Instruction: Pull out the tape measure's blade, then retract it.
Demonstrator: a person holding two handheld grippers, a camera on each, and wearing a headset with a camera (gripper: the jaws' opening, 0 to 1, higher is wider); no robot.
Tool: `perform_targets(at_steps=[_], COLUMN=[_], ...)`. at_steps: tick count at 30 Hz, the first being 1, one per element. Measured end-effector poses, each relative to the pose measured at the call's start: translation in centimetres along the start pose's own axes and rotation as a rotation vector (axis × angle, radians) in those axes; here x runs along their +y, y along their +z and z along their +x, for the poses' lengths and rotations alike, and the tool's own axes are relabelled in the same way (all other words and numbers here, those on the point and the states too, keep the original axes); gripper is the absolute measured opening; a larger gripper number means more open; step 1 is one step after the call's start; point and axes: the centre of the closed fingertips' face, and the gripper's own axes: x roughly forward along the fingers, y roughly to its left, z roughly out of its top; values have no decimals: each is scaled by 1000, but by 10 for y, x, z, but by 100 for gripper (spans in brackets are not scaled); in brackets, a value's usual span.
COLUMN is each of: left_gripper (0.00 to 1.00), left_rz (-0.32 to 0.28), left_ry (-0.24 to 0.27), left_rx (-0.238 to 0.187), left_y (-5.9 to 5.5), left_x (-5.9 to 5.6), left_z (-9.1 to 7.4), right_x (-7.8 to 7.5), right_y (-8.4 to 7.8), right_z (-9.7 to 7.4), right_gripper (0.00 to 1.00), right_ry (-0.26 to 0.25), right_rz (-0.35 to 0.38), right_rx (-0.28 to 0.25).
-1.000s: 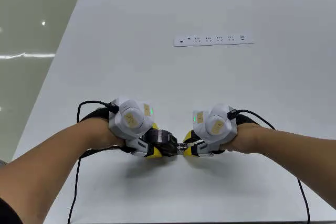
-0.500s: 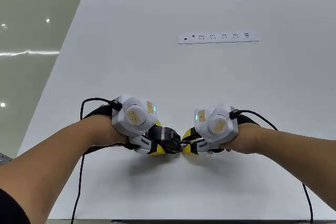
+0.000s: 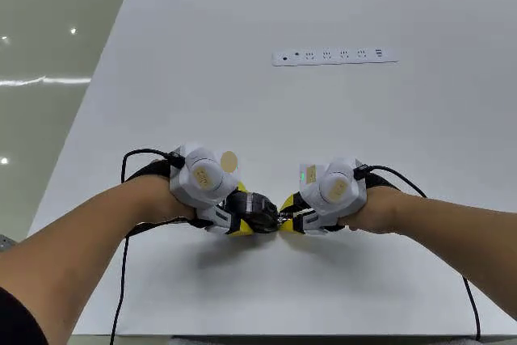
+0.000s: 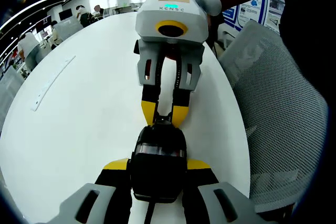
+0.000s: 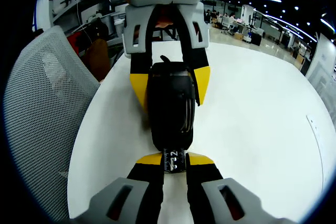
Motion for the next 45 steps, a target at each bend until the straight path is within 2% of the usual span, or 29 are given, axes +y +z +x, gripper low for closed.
perform_targets(at_steps=[10, 19, 45], left_gripper=[33, 33, 33], left_rz=[1, -5, -1], left_ry=[1, 3, 1], left_rx=[-8, -23, 0], left_y=[0, 1, 1], left_x=[0, 1, 1], left_z=[0, 1, 2], right_x=[-1, -3, -4], right_y=[-2, -10, -26], right_z=[-1, -5, -20], right_gripper=[12, 11, 11], right_ry=[-3, -6, -15], right_rz=[0, 13, 19], right_rx=[2, 18, 51])
